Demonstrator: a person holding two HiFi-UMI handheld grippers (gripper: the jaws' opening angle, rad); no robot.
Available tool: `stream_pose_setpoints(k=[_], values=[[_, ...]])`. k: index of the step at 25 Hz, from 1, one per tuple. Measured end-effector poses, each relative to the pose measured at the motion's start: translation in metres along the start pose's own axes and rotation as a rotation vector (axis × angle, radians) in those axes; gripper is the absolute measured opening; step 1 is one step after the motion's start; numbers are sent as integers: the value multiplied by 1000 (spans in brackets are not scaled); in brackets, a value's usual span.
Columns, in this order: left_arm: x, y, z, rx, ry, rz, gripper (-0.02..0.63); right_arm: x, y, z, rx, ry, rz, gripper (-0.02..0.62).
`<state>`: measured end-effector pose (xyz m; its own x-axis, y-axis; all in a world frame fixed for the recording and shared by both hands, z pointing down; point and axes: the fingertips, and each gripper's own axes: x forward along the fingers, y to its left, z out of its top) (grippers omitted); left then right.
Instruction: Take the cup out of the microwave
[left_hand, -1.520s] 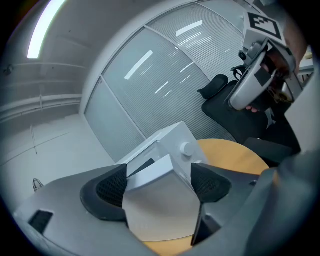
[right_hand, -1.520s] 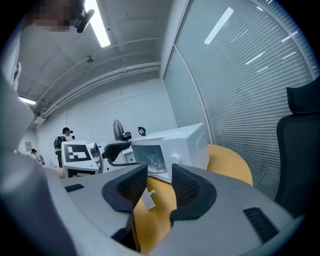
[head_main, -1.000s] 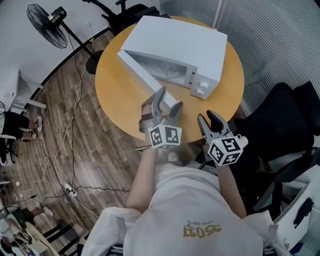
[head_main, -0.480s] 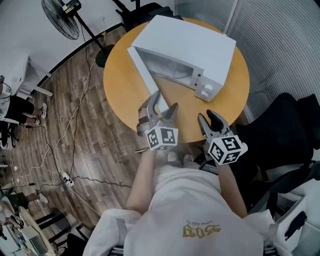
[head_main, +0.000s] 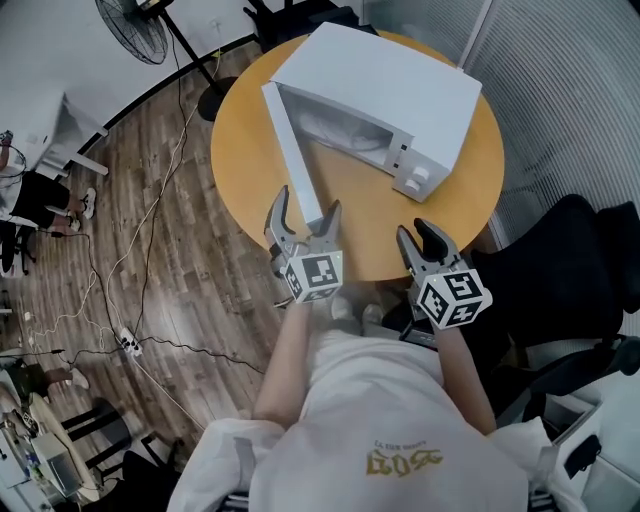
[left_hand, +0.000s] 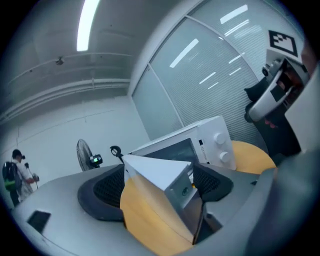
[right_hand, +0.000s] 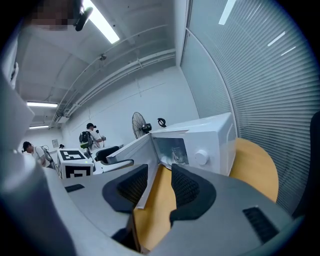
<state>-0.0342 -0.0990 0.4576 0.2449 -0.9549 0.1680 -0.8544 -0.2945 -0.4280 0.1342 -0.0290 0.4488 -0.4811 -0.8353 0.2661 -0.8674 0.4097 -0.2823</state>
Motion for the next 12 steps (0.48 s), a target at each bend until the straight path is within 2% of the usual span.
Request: stream_pose_setpoints(k=[3,5,12], values=[[-1,6,-12,-113,43,9,397,1,0,-1,-4,5,10,144],[-2,10,-18,-156,68,12,371,3,2,-2,-5,9,23,144],[-7,24,-29,-280,116,30,349,11,5,1,-5,2,53,144]])
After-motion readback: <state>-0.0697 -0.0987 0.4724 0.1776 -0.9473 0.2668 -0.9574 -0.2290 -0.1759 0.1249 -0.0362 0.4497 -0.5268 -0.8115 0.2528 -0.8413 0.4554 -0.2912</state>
